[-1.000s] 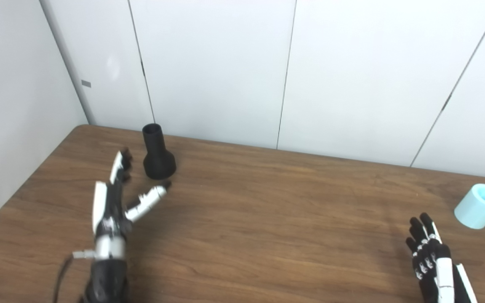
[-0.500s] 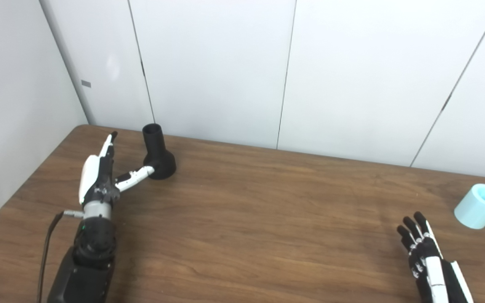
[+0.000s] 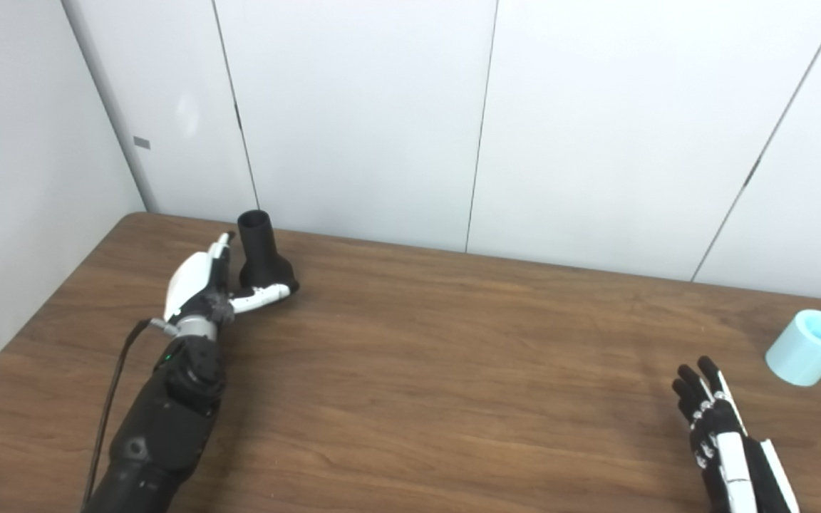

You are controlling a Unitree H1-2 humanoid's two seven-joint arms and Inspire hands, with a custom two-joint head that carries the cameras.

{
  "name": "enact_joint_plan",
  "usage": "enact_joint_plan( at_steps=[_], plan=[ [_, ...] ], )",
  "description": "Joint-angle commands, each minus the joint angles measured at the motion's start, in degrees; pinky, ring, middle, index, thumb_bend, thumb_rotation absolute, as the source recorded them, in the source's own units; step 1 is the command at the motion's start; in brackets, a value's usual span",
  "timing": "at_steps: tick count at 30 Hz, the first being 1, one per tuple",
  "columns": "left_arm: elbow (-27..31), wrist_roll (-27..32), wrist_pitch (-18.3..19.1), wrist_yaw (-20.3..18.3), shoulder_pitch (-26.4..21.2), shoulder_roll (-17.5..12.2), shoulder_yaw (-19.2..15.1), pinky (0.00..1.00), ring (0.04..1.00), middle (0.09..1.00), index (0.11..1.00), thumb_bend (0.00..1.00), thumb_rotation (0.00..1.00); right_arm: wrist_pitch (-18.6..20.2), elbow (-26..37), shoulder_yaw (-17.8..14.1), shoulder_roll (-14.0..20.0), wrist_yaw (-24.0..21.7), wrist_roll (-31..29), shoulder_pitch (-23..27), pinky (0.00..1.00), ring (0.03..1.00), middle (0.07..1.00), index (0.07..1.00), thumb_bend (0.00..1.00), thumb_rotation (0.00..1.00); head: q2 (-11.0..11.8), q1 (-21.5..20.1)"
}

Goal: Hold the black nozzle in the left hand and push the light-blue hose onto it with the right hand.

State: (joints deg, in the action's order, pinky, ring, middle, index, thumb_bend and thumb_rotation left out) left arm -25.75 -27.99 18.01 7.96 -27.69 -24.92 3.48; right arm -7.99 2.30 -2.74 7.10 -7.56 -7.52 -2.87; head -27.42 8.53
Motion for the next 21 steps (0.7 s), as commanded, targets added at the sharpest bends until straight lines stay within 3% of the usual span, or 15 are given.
enact_joint_plan(
  at_steps=[1,7,17,21],
  plan=[
    [0.34,-2.57,0.22,0.19,-4.01,-1.55,1.56,1.00,1.000,0.997,1.000,1.00,0.55,-1.13,-6.23,0.91,-1.44,-0.23,0.10,-3.24,1.00,0.950,0.953,1.000,0.54,0.92,-0.14,-0.10],
    [-4.47,-4.39,0.38,0.43,-6.35,-1.02,5.12,1.00,1.000,0.998,0.999,1.00,0.57,-1.10,-5.74,1.02,-1.63,0.14,0.82,-3.52,1.00,0.949,0.945,1.000,0.53,0.93,-0.25,-0.62],
    [-8.13,-5.76,2.92,1.18,-8.70,-1.19,7.29,1.00,1.000,0.999,0.988,0.98,0.56,-0.20,-5.00,0.98,-1.93,0.10,0.98,-3.79,1.00,0.931,0.931,1.000,0.52,0.93,-0.99,-0.89],
    [-9.31,-7.18,4.04,1.14,-9.06,-1.28,8.50,0.92,0.971,0.966,0.964,0.97,0.55,-0.13,-4.58,1.09,-1.94,0.61,2.10,-3.93,1.00,0.930,0.922,1.000,0.53,0.94,-1.18,-0.90]
  ],
)
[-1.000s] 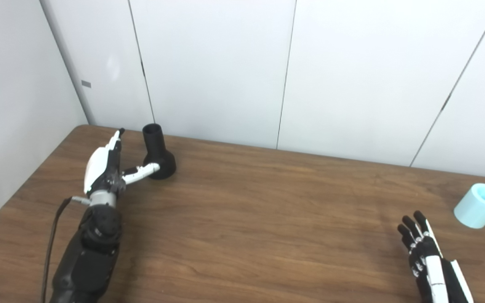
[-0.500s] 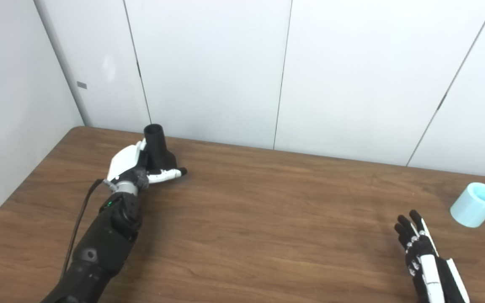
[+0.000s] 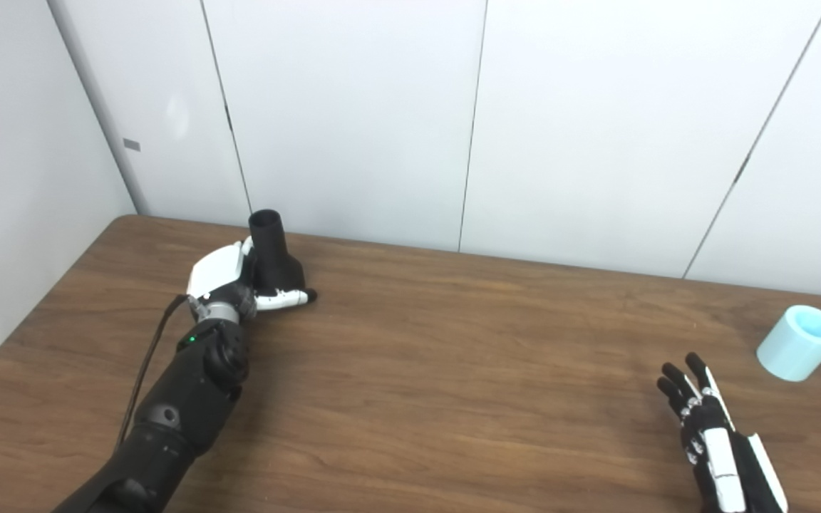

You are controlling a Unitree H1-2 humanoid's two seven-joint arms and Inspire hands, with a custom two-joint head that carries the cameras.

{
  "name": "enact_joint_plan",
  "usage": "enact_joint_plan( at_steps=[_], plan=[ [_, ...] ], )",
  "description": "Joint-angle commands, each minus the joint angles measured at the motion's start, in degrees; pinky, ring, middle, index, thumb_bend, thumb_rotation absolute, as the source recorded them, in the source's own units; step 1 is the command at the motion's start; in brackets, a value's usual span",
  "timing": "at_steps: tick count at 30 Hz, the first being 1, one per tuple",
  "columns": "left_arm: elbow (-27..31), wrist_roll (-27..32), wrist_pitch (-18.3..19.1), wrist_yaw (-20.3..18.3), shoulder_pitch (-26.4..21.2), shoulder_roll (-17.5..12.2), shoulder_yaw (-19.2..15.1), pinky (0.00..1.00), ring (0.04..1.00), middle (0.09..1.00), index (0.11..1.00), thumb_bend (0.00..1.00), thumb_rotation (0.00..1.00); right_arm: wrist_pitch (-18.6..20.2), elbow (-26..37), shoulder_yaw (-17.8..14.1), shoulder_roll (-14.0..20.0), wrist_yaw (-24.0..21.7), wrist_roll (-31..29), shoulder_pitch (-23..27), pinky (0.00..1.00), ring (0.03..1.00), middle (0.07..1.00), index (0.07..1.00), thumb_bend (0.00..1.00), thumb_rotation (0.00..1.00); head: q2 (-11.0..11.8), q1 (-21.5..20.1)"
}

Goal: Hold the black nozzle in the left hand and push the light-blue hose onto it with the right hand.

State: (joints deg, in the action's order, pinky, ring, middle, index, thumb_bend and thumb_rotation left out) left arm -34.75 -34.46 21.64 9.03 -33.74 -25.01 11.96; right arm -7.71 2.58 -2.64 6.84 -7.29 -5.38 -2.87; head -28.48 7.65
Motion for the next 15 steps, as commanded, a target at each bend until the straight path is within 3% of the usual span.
enact_joint_plan(
  at_steps=[1,7,11,12,14,15],
  plan=[
    [-1.13,-1.07,0.65,0.21,-3.28,-1.14,0.40,0.90,0.950,0.949,0.952,0.97,0.54,-0.36,-4.77,0.93,-1.75,0.34,-0.11,-3.94,1.00,0.929,0.919,1.000,0.54,0.94,-0.21,-0.02],
    [-6.45,-3.00,-0.81,1.45,-5.02,-1.15,2.79,0.72,0.773,0.778,0.778,0.91,0.45,0.16,-4.20,0.95,-1.78,0.31,0.05,-4.04,1.00,0.933,0.910,1.000,0.54,0.94,-0.50,-0.26],
    [-7.92,-2.66,-3.20,1.77,-5.18,-1.41,3.12,0.62,0.656,0.680,0.650,0.86,0.16,-0.23,-4.94,1.03,-1.83,0.47,0.59,-3.59,1.00,0.920,0.901,1.000,0.56,0.93,-0.46,-0.58],
    [-7.30,-1.63,-3.87,2.03,-4.85,-1.20,2.22,0.55,0.609,0.642,0.557,0.66,0.09,-0.20,-4.91,1.08,-1.86,0.71,1.05,-3.59,0.99,0.914,0.897,1.000,0.56,0.93,-0.55,-0.66],
    [-6.38,0.29,-4.85,1.89,-4.36,-0.86,0.67,0.46,0.534,0.511,0.510,0.56,0.02,-0.33,-4.87,1.12,-1.92,0.92,1.56,-3.60,0.99,0.905,0.887,1.000,0.56,0.94,-0.59,-0.71],
    [-6.18,0.79,-5.17,1.44,-4.23,-0.82,0.32,0.44,0.461,0.510,0.499,0.53,0.01,-0.41,-4.90,1.14,-2.00,0.90,1.65,-3.54,0.99,0.906,0.884,1.000,0.56,0.94,-0.52,-0.90]
  ],
)
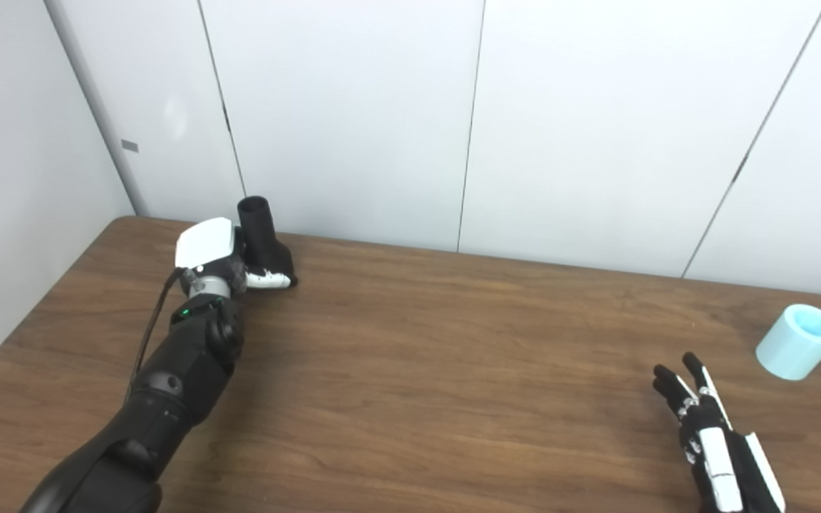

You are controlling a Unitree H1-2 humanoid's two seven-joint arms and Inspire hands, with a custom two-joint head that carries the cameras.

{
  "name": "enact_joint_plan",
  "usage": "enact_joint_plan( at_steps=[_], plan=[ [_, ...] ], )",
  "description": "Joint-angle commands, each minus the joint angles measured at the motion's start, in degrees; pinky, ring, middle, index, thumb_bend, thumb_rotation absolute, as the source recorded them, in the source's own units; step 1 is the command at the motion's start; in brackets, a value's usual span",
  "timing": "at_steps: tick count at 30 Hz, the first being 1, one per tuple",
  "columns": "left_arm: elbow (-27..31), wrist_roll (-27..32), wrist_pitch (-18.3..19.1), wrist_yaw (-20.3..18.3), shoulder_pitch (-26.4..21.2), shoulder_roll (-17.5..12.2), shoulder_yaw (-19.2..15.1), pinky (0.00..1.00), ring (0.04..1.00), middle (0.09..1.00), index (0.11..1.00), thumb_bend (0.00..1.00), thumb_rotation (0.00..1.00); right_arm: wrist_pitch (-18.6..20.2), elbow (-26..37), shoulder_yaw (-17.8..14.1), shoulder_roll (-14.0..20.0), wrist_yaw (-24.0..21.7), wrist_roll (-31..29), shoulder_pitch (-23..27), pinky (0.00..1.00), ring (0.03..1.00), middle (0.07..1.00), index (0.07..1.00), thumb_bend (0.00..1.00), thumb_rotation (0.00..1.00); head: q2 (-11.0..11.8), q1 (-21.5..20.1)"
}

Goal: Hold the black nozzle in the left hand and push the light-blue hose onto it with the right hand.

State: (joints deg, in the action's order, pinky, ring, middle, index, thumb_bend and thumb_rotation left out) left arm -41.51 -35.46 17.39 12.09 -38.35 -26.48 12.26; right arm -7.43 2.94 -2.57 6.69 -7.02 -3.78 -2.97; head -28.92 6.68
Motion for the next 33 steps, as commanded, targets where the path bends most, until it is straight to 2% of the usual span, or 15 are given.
enact_joint_plan(
  at_steps=[1,8,12,18,21,25,29,33],
  plan=[
    [0.73,1.86,-1.10,-1.95,0.46,0.61,0.05,0.44,0.440,0.515,0.489,0.51,0.00,-0.88,-5.42,1.04,-1.90,0.49,-0.09,-3.37,0.98,0.902,0.880,1.000,0.57,0.94,-0.08,0.07],
    [1.05,2.09,-0.77,-2.56,0.74,1.09,0.12,0.46,0.431,0.533,0.473,0.50,0.00,-1.38,-5.78,1.11,-2.01,0.30,0.14,-3.20,0.99,0.893,0.868,1.000,0.58,0.95,-0.35,-0.13],
    [-1.49,2.52,-2.42,-1.63,0.06,1.15,-0.25,0.47,0.431,0.531,0.472,0.50,0.00,-1.49,-5.73,1.18,-1.89,0.43,0.61,-3.21,0.99,0.892,0.870,1.000,0.57,0.95,-0.44,-0.05],
    [-0.22,2.00,-3.16,-1.01,0.89,1.01,-0.48,0.47,0.426,0.524,0.477,0.50,0.00,-1.50,-5.68,1.26,-1.70,0.53,1.44,-3.07,0.98,0.885,0.863,1.000,0.56,0.97,-0.75,-0.10],
    [4.30,1.86,-3.37,-0.84,3.17,1.05,-0.61,0.44,0.402,0.507,0.495,0.50,0.00,-1.72,-5.98,1.23,-1.80,0.47,1.34,-2.84,0.97,0.889,0.864,1.000,0.56,0.97,-0.83,-0.34],
    [12.88,1.02,-3.96,-0.18,8.04,1.58,-0.31,0.46,0.426,0.527,0.474,0.50,0.00,-1.92,-6.16,1.44,-1.91,0.80,2.14,-2.74,0.96,0.883,0.859,1.000,0.56,0.97,-0.92,-0.89],
    [21.86,0.10,-3.84,-1.29,12.76,2.29,0.62,0.40,0.397,0.503,0.498,0.50,0.00,-2.27,-6.18,1.64,-1.99,0.47,2.19,-2.65,0.95,0.883,0.864,1.000,0.54,0.97,-0.98,-1.49],
    [30.69,-2.68,-0.59,-2.32,16.81,4.14,2.07,0.37,0.377,0.469,0.506,0.50,0.00,-1.61,-5.24,1.66,-2.12,0.99,3.19,-2.86,0.97,0.881,0.866,1.000,0.54,0.98,-1.41,-2.38]
  ],
)
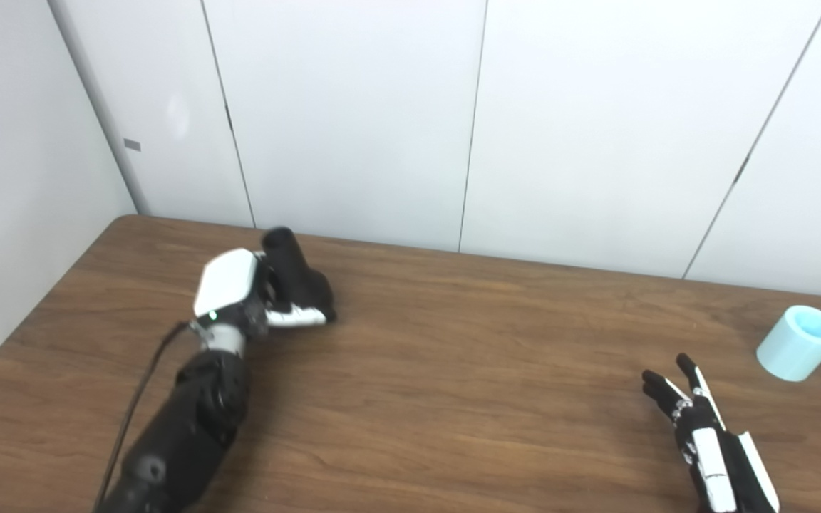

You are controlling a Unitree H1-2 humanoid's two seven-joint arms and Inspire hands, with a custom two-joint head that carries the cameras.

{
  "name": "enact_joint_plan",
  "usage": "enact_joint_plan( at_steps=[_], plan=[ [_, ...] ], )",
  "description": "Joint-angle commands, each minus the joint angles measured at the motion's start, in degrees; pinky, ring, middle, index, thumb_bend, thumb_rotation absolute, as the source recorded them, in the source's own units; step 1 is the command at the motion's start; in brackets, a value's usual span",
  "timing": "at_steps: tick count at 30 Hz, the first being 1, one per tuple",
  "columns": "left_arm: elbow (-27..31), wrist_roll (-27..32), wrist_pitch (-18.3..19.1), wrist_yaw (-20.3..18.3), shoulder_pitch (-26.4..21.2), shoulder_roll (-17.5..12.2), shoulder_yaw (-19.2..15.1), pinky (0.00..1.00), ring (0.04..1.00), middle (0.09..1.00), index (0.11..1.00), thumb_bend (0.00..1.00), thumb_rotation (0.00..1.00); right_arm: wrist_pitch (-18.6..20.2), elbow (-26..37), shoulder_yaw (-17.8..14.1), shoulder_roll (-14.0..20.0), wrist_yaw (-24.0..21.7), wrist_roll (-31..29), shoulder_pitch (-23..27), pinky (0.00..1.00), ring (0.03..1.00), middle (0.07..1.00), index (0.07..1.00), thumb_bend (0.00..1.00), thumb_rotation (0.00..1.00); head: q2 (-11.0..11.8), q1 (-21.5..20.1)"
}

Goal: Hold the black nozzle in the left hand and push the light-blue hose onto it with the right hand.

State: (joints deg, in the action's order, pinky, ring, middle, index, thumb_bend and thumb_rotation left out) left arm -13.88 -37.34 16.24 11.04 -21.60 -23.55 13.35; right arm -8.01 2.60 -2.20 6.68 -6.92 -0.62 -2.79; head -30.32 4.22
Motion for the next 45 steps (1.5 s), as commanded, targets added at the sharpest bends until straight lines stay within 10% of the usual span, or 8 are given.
enact_joint_plan(
  at_steps=[1,16,39,45],
  plan=[
    [5.18,-1.47,0.80,-1.68,1.08,1.61,1.40,0.34,0.360,0.448,0.504,0.50,0.00,-0.92,-4.63,1.26,-2.16,0.92,0.06,-3.15,0.97,0.879,0.865,1.000,0.55,0.98,-0.15,-0.23],
    [22.60,-9.83,-0.53,-12.91,11.55,6.21,10.56,0.34,0.386,0.435,0.512,0.50,0.00,2.11,-0.83,3.03,-4.77,3.34,5.12,-4.19,0.96,0.878,0.857,0.997,0.51,1.00,-2.46,-5.24],
    [16.50,-23.29,-3.12,-17.03,16.50,10.74,23.90,0.42,0.446,0.497,0.486,0.50,0.00,2.24,1.70,3.44,-6.19,8.36,9.15,-2.49,0.86,0.851,0.850,0.969,0.46,1.00,-3.60,-10.24],
    [15.77,-24.48,-3.28,-18.04,16.49,10.24,24.60,0.48,0.454,0.542,0.446,0.50,0.00,4.87,6.29,0.67,-3.89,9.20,9.87,0.01,0.79,0.834,0.836,0.924,0.48,0.74,-4.08,-12.80]
  ],
)
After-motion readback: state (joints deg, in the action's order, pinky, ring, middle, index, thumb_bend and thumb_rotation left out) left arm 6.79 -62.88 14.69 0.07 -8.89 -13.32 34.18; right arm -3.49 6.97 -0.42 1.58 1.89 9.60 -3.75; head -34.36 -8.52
